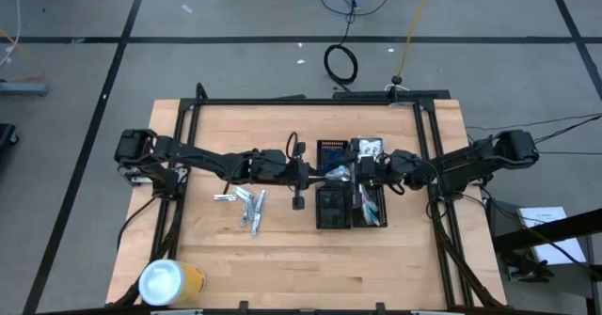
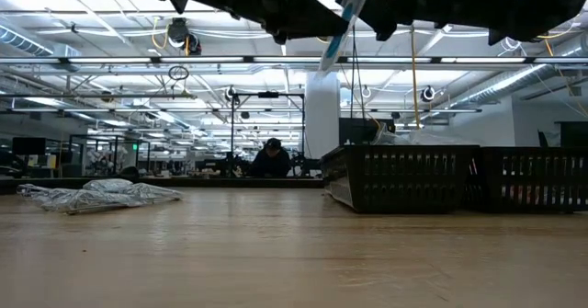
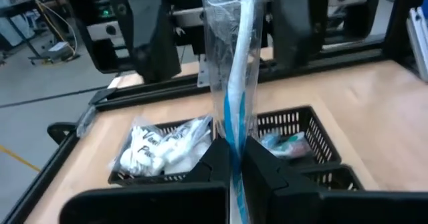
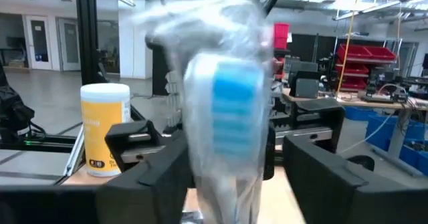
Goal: Pick & Place Travel size toiletries
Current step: Put the blue toothbrush into the bottom right black basket
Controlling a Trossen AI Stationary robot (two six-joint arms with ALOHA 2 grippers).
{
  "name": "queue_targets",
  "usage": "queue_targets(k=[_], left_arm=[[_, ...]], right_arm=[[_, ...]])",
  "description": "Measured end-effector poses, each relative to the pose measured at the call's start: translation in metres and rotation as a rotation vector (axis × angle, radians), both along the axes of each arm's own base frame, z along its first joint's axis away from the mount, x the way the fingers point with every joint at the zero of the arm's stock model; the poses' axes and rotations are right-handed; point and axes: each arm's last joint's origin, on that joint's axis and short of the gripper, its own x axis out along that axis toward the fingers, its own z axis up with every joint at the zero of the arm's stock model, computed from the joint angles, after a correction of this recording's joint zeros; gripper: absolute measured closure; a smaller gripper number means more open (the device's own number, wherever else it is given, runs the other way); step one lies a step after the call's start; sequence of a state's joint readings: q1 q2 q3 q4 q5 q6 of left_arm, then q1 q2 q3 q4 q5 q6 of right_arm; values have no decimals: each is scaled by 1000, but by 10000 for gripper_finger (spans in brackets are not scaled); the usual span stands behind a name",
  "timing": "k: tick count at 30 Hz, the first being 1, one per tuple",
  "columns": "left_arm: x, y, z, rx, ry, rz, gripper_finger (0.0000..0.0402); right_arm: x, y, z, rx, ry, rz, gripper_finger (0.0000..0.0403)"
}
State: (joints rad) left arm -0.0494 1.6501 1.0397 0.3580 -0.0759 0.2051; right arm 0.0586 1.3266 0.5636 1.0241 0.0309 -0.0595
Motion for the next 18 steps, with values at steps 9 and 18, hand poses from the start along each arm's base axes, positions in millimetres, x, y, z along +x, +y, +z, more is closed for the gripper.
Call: queue_targets(k=[9,18], left_arm=[[0,-1,2,12,-24,-5,381],[0,-9,5,-105,-55,4,310]], right_arm=[[-1,0,1,11,1,4,379],[-16,-3,11,17,75,-63,397]])
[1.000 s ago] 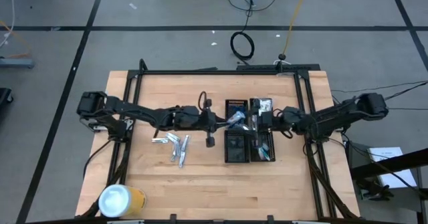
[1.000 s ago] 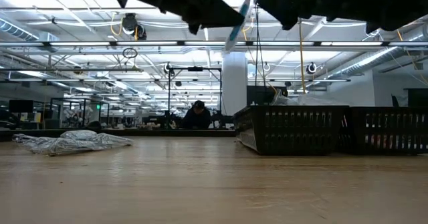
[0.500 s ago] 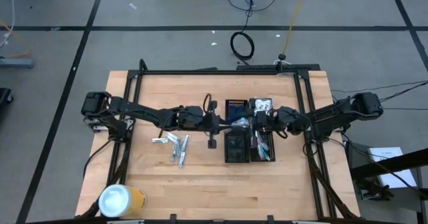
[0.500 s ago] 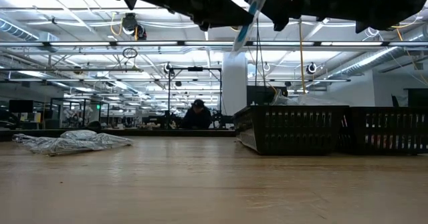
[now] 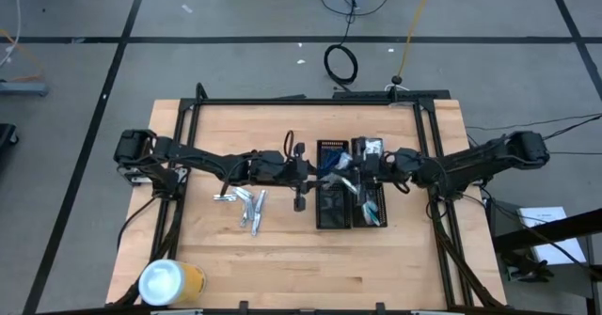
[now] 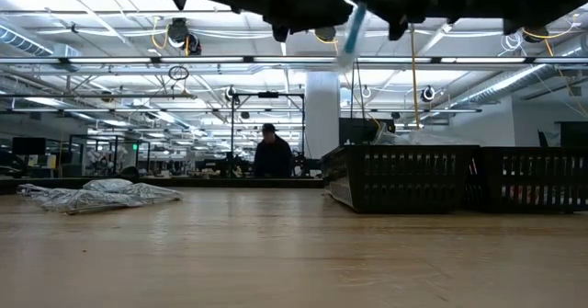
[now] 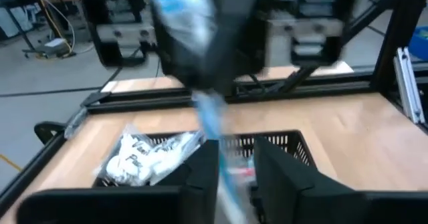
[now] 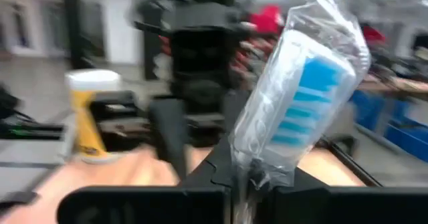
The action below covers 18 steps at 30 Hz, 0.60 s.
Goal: Pick & Place Travel size toiletries
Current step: Put the blue toothbrush into the bottom right black basket
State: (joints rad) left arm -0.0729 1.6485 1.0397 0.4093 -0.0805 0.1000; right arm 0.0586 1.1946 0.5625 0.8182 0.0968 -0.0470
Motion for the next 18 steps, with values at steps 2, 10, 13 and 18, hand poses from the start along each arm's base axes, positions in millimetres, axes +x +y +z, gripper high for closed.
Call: queue_targets(k=[2,10,13,18], left_arm=[[0,-3,-1,1,9,-8,283],[-8,5,-2,77,103,153,183],[-12,14,-7,100,175,288,166],[-17,31,-17,73,272,430,161]], right_arm=[[-8,-2,4,2,40,-65,398],[-52,1,4,233,299,-87,399],[-68,5,-6,367,445,-69,399],[-82,13,-23,548,660,-75,399]])
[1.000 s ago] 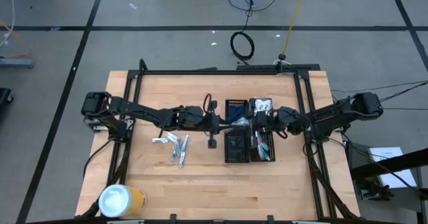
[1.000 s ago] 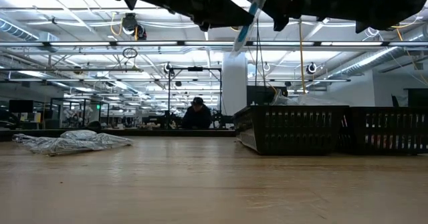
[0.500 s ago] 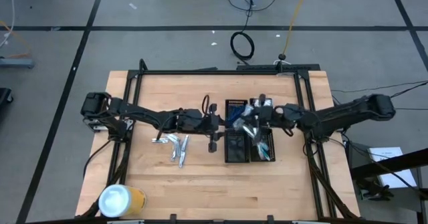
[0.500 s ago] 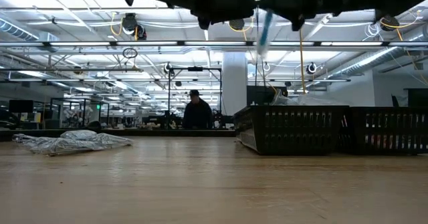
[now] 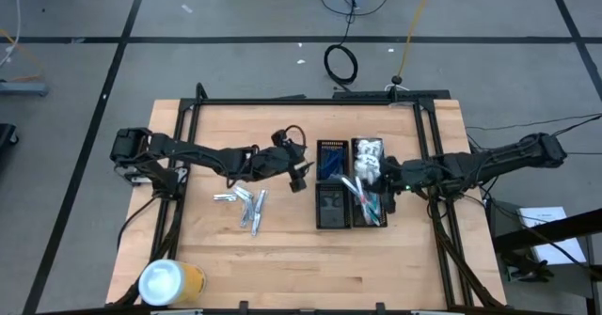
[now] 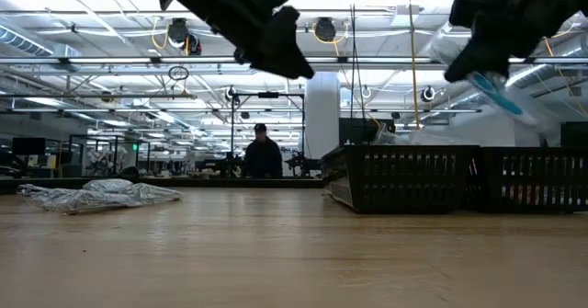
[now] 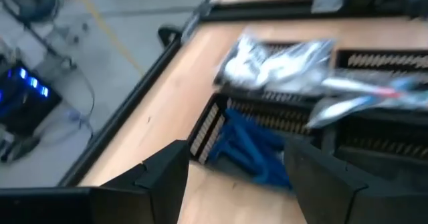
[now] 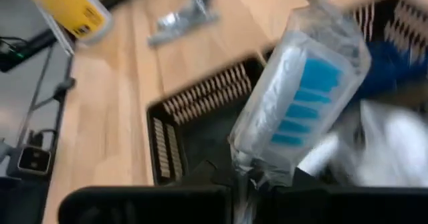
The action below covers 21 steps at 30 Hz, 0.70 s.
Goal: Pick & Place Travel size toiletries
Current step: Put the blue toothbrush into the bottom right black basket
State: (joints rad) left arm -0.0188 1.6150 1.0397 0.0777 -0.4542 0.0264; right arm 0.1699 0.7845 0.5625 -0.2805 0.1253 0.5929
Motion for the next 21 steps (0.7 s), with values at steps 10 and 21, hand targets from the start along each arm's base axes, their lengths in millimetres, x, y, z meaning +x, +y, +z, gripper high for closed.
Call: queue_targets(k=[10,21], left_arm=[[-5,16,-7,-67,53,86,160],[-6,16,-9,-71,73,90,160]], right_arm=[[5,5,-15,36,124,-26,371],[13,7,-18,20,121,19,215]])
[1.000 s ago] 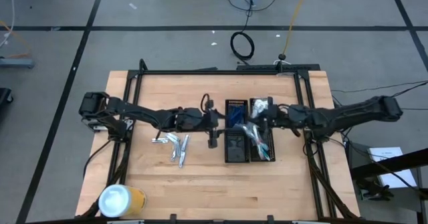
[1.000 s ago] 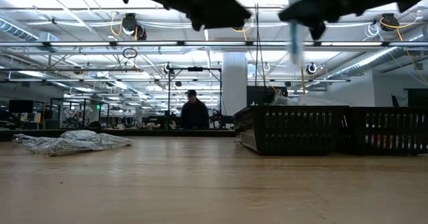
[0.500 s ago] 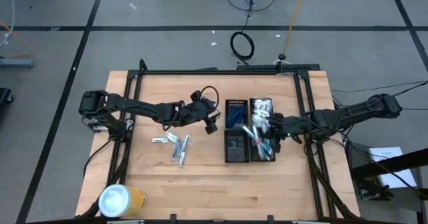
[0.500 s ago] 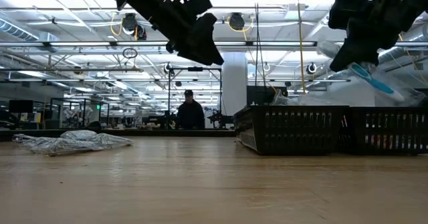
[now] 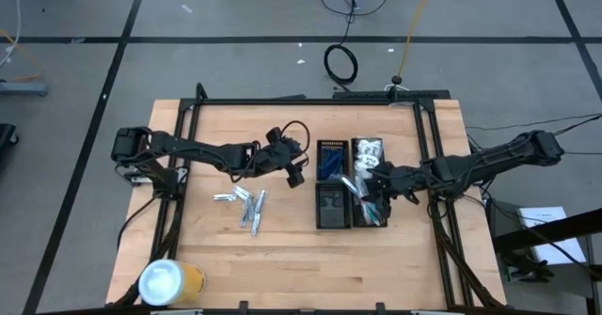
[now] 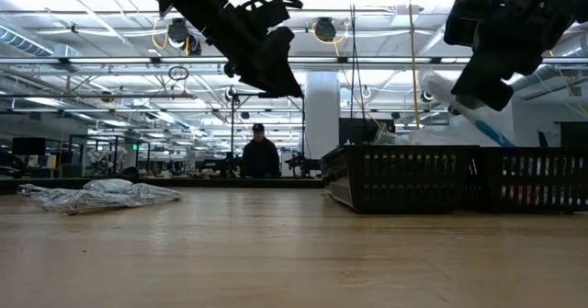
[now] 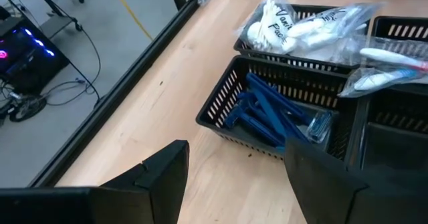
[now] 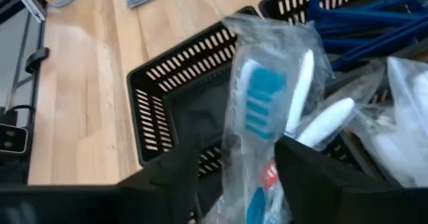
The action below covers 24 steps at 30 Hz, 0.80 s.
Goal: Pick & Place Travel size toiletries
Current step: Put the blue toothbrush into the bottom right black basket, then put the nail cutter into the bottom left black basket
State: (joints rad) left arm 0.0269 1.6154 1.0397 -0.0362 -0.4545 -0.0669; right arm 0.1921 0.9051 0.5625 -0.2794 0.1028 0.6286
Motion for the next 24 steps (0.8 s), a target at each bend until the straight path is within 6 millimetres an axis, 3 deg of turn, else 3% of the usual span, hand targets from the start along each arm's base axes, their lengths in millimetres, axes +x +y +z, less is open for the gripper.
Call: queue_targets(k=[5,10,17,24], left_arm=[[-2,1,-3,-20,25,16,160],[-15,6,-6,-103,102,101,160],[-47,6,-11,-236,294,264,160],[-77,-1,-22,-519,550,396,160]], right_arm=[[1,1,4,22,-41,39,158],[3,3,13,31,-133,100,131],[14,5,36,-172,-418,221,131],[17,6,49,-339,-570,291,136]])
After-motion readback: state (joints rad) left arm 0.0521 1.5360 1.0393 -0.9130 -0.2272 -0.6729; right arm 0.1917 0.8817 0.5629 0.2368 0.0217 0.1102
